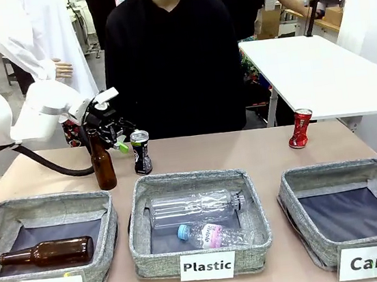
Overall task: Sort the can waste into the basket.
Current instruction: Pick up the can waste from the table and place it in the right Fabric basket.
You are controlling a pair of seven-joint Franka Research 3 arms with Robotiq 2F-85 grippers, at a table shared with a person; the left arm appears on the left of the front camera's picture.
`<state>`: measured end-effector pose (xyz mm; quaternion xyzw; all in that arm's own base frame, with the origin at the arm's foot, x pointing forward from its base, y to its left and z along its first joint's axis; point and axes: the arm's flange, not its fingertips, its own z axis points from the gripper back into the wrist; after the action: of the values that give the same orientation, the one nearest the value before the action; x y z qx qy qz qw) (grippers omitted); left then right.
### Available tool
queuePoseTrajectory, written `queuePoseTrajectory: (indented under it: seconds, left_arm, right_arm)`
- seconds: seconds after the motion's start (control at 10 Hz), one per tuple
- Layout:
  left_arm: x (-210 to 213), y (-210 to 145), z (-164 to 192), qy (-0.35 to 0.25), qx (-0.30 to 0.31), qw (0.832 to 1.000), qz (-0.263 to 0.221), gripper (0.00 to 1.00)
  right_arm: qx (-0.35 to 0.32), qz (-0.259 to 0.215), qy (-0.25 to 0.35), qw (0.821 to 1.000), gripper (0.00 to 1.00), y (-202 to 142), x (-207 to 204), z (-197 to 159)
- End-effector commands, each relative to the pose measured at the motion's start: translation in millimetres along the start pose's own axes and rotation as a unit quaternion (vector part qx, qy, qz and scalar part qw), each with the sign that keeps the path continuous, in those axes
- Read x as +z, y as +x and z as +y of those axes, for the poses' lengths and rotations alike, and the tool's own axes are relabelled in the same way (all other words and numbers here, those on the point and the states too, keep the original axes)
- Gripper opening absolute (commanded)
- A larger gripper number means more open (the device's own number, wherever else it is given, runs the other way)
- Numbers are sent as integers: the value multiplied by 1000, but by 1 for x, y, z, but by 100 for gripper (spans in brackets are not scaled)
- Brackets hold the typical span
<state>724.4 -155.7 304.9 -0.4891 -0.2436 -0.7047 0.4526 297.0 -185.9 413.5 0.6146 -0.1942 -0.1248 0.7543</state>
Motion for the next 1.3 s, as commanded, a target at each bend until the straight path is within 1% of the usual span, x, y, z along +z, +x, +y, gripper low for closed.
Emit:
queuePoseTrajectory:
  seconds: [0.0,0.4,0.8,0.9,1.0,1.1,1.2]
  left_arm:
    - [-5,3,-1,-7,-8,1000,1,100]
    - [-17,-1,2,-1,-3,1000,-18,100]
    - [-21,-4,3,-9,0,1000,-19,100]
    - [-21,-4,3,-7,-5,1000,-21,89]
    - [-22,-4,4,-14,-5,999,-31,40]
    - [-22,-3,4,-14,-7,999,-36,30]
    - [-23,-3,5,-17,-8,999,-44,0]
  right_arm:
    - [12,-2,6,1000,100,0,1,1]
    - [12,-2,6,1000,100,0,1,1]
    - [12,-2,6,1000,100,0,1,1]
    - [12,-2,6,1000,100,0,1,1]
    - [12,-2,6,1000,100,0,1,1]
    - [12,-2,6,1000,100,0,1,1]
    - [12,-2,6,1000,100,0,1,1]
